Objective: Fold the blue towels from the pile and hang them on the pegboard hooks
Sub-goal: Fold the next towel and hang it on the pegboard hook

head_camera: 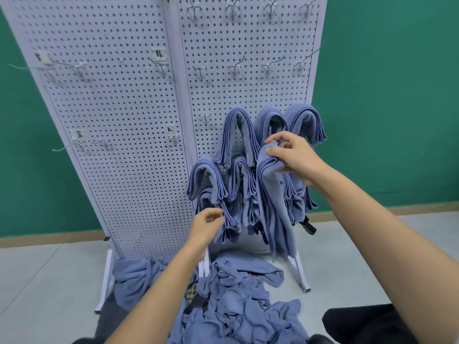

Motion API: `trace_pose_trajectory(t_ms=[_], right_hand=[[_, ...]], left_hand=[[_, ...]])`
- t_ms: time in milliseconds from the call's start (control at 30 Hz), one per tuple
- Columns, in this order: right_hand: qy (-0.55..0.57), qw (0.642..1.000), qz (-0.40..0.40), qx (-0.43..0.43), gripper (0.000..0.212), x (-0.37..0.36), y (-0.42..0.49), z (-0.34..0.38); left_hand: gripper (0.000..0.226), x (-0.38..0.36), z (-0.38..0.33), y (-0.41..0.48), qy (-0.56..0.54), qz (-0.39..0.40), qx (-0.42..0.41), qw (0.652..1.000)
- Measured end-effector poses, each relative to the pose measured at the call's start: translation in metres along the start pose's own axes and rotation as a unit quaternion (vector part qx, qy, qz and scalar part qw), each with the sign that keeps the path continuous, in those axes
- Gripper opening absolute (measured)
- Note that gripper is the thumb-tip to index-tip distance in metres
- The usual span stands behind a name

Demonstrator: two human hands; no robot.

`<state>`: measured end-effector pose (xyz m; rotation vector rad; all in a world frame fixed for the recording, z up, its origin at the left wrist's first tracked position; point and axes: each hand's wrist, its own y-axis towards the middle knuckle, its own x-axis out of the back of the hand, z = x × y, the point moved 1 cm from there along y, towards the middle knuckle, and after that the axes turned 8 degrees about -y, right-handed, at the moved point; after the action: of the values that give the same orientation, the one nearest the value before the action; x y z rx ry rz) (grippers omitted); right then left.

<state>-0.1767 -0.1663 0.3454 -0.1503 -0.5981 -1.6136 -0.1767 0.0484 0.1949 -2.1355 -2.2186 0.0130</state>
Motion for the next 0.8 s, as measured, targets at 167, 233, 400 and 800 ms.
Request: trace_pose_trajectory(t_ms=[167, 233, 400, 800], right_hand=[[0.004, 0.999, -0.032, 0.023, 0.012, -0.003, -0.001, 0.019], [0.037, 0.998, -0.044, 0.019, 0.01, -0.003, -0.002, 0.024], [0.188, 0.98, -0.066, -0.007, 0.009, 0.008, -0.007, 0.03], [-0.021, 0.99, -0.043, -0.132, 0.021, 0.016, -0.018, -0.067]], left_hand=[[0.045, -0.052, -0.042, -0.025, -0.035, 0.071, -0.102, 0.992], [0.07, -0.068, -0.048, -0.029, -0.012, 0.069, -0.116, 0.991], [0.068, -0.076, -0.046, -0.027, 0.084, -0.09, -0.17, 0.978], [0.02, -0.017, -0.092, -0.008, 0.093, -0.141, -0.218, 0.961]])
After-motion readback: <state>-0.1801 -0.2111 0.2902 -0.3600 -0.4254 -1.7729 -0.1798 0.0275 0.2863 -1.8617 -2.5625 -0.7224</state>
